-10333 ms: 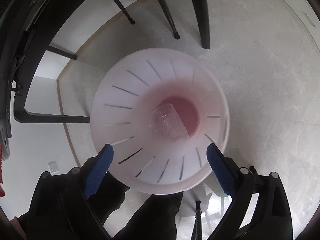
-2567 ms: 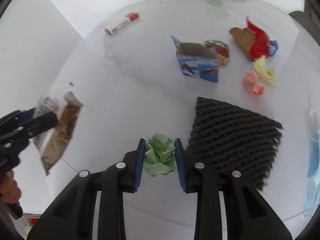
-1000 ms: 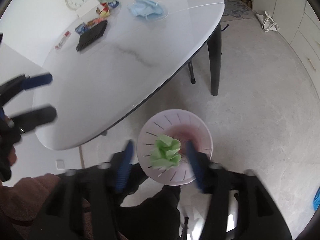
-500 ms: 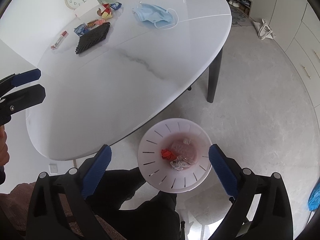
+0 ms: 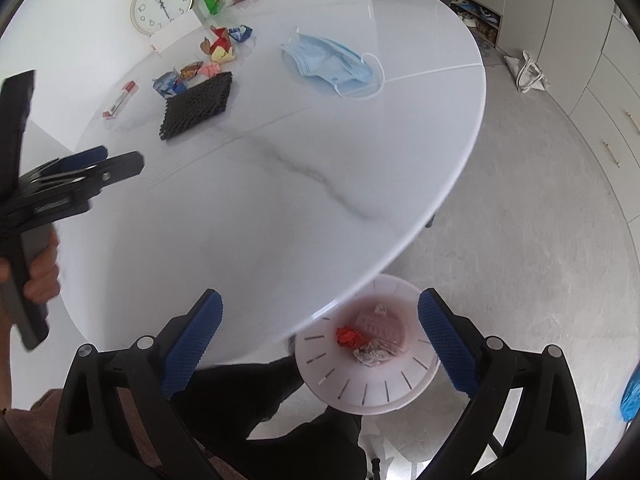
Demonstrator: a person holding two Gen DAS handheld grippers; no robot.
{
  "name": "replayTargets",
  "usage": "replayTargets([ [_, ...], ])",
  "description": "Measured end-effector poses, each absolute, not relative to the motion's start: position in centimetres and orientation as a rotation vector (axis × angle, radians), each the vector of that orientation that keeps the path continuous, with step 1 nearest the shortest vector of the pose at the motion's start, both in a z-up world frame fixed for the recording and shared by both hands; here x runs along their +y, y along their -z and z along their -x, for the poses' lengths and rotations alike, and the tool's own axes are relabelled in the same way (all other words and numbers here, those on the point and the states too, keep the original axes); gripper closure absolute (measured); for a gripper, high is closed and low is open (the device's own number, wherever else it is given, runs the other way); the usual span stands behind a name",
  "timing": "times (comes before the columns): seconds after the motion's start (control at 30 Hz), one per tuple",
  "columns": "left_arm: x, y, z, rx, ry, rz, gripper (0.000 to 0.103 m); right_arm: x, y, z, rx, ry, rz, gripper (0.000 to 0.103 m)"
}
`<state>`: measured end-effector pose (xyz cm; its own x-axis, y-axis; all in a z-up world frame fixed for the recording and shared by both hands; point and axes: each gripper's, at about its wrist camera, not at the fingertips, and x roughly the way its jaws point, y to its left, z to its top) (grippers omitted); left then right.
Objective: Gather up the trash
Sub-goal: 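Grasp the black foam net with the left tool, then grasp the flat brown-and-blue card wrapper with the right tool while the left tool holds the net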
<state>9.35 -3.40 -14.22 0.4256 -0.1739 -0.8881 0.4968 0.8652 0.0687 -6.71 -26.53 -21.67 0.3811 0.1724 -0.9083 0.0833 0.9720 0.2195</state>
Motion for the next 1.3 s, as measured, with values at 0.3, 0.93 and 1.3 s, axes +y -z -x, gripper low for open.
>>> replayTargets([
  [0.3,-2.2,18.0,-18.8,0.992,0.599,-0.588,0.021,-23.1,21.6,1.5,1.182,-0.017,-0.331,0.005],
  [0.93,-0.8,21.5,-23.0,1.054,0.737,-0.569,0.092,-20.1,21.7,-3.6,1.217,0.01,-0.302,0.005],
  [1.3,6.5,15.5,-21.4,1.004,0.515,-0.234,0.092,-14.1,19.0,-12.7,1.134,-0.167,-0.148,0.005],
])
